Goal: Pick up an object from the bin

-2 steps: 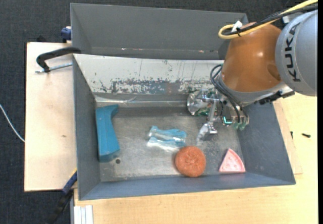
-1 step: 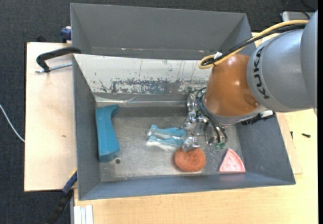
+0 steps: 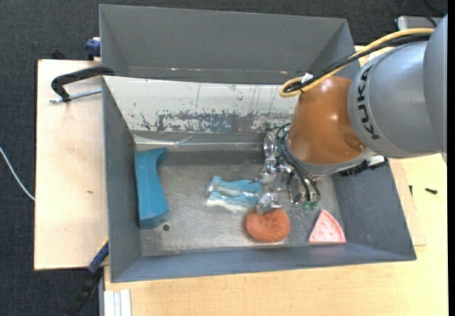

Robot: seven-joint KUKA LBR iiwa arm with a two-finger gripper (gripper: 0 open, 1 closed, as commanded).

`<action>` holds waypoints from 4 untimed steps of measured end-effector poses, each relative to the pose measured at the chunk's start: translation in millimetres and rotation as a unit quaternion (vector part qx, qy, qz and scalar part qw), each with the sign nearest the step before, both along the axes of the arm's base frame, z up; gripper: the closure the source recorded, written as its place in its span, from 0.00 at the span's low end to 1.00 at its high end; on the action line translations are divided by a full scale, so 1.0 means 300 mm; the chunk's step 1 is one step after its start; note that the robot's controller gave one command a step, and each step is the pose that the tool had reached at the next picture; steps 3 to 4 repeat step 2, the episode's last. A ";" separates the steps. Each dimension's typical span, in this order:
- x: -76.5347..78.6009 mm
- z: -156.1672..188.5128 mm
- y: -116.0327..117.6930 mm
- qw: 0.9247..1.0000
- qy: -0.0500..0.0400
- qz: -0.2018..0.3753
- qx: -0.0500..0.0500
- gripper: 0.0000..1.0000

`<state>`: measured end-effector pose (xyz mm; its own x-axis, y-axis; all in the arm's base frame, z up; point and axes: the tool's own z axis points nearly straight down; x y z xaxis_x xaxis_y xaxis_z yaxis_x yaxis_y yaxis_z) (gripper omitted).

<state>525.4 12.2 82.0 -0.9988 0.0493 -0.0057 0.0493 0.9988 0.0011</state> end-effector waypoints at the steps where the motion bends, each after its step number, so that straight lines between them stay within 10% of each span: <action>1: 0.000 0.002 0.000 1.000 0.000 0.000 0.000 1.00; 2: 0.091 0.505 0.024 0.996 -0.001 0.092 -0.001 1.00; 4: 0.091 0.505 0.024 0.996 -0.001 0.092 -0.001 1.00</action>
Offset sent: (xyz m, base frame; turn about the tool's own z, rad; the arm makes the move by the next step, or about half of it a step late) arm 0.0256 0.0064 0.1498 -0.1836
